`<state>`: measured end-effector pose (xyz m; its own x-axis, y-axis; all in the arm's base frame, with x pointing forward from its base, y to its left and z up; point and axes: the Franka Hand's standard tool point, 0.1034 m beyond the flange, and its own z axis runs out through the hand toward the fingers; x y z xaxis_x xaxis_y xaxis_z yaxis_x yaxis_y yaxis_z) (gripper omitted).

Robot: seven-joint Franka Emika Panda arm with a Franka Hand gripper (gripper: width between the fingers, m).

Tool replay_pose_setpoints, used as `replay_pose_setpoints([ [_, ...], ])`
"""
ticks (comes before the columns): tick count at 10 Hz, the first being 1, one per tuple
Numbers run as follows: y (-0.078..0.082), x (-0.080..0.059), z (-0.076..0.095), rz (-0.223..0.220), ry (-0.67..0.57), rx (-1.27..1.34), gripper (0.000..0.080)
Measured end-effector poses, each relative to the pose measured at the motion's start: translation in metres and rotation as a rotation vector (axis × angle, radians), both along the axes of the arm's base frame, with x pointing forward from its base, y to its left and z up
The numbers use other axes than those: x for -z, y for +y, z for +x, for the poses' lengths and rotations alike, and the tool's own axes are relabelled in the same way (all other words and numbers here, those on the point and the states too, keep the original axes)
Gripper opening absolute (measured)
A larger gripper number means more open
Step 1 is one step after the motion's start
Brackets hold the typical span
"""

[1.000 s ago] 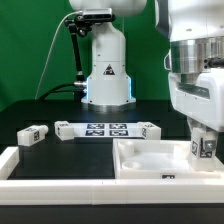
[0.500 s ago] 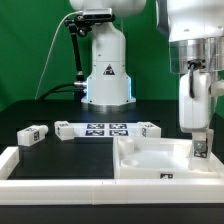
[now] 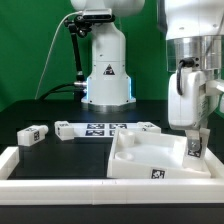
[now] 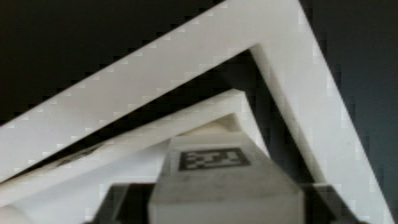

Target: Assemble one leg

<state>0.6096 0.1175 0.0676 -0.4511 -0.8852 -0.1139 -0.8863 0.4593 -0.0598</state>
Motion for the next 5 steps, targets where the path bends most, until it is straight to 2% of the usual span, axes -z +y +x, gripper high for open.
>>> replay_pose_setpoints([
  [1,0.0002,0.0001,-0.0001,-0.003,-0.002,-0.033,0.0467],
  [2,0.0002,0.0001,-0.0001,-0.003,-0.002,-0.033,0.0606],
  [3,0.0001,0.0001,-0.0001,-0.003,-0.002,-0.035,0.0636],
  [5,0.0001,0.0002,-0.0001,-0.004,-0.002,-0.035,0.0647],
])
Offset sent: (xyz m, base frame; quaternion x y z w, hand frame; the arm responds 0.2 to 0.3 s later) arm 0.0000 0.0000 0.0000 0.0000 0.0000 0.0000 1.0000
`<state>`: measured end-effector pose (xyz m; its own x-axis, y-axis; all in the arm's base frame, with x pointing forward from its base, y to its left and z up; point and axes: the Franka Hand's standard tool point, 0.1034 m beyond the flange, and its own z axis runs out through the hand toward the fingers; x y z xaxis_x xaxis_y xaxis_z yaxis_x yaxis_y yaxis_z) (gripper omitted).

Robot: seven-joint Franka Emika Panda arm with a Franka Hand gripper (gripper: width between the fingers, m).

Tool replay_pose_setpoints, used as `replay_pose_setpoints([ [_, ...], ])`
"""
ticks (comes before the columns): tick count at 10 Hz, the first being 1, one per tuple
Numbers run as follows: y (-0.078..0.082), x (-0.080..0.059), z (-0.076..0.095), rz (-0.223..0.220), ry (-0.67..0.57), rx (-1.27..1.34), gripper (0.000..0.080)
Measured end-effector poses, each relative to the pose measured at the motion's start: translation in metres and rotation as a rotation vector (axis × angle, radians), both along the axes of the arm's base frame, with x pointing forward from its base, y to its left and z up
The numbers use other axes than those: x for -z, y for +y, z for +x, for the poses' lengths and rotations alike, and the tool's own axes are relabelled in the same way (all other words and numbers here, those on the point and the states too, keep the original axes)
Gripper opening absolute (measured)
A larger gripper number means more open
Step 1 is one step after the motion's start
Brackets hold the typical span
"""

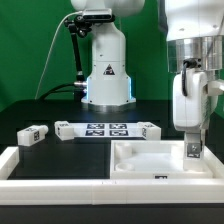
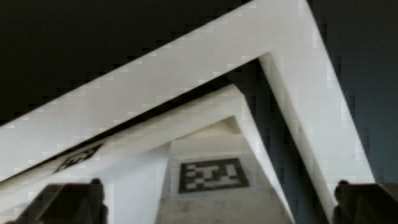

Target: Assemble one leg

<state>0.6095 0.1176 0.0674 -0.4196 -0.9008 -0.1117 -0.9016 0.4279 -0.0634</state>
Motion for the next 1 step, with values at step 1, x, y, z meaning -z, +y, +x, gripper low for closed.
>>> replay_pose_setpoints([
  [1,0.0,0.0,0.0,0.0,0.0,0.0,0.0649],
])
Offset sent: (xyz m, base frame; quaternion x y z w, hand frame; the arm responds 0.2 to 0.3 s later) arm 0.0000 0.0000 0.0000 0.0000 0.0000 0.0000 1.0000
